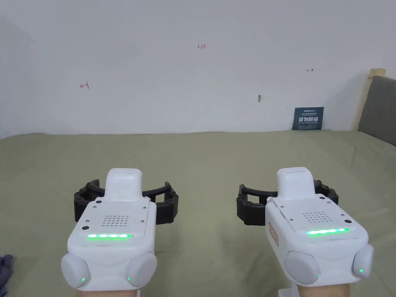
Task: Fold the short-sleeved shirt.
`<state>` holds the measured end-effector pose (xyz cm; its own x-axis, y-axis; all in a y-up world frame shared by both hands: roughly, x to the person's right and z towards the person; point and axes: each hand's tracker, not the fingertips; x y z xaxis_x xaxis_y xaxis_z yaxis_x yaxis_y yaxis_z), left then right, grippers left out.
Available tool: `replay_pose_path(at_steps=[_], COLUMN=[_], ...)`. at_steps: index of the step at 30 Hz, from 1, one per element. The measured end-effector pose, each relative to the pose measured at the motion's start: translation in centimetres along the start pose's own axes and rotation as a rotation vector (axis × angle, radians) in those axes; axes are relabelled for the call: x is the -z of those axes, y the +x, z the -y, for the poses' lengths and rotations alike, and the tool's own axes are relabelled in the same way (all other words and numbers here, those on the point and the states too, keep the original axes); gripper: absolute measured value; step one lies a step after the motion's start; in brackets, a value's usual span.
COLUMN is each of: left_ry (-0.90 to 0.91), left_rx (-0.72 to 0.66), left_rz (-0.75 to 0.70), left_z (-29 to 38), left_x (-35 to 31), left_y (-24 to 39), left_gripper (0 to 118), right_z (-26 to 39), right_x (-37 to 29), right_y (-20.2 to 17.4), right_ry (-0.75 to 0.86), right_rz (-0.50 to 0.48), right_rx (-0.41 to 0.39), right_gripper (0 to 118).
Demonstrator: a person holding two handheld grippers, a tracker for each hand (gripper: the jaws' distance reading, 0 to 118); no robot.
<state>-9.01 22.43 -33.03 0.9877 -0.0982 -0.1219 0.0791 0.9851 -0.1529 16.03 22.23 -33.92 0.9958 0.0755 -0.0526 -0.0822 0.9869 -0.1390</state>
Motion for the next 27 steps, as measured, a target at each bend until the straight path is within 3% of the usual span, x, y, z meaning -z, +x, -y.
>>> replay_pose_path(at_steps=[18,23,27], left_ry=[-0.012,-0.189,-0.125], left_rx=[0.009,-0.147,-0.225], left_rz=[0.051,0.269,0.308], left_z=[-0.7,-2.0,-2.2], left_x=[-0.9,-0.6,-0.9], left_y=[0.5,0.1,-0.8], left_gripper=[118,118,118], right_z=[-0.5,-0.5,-0.5], right_x=[-0.3,-0.2,-0.3], right_y=[0.0,0.0,0.0], right_ry=[0.008,-0.005,-0.009], right_rz=[0.004,-0.006,-0.012], right_rx=[0.008,0.005,0.007], right_gripper=[118,118,118])
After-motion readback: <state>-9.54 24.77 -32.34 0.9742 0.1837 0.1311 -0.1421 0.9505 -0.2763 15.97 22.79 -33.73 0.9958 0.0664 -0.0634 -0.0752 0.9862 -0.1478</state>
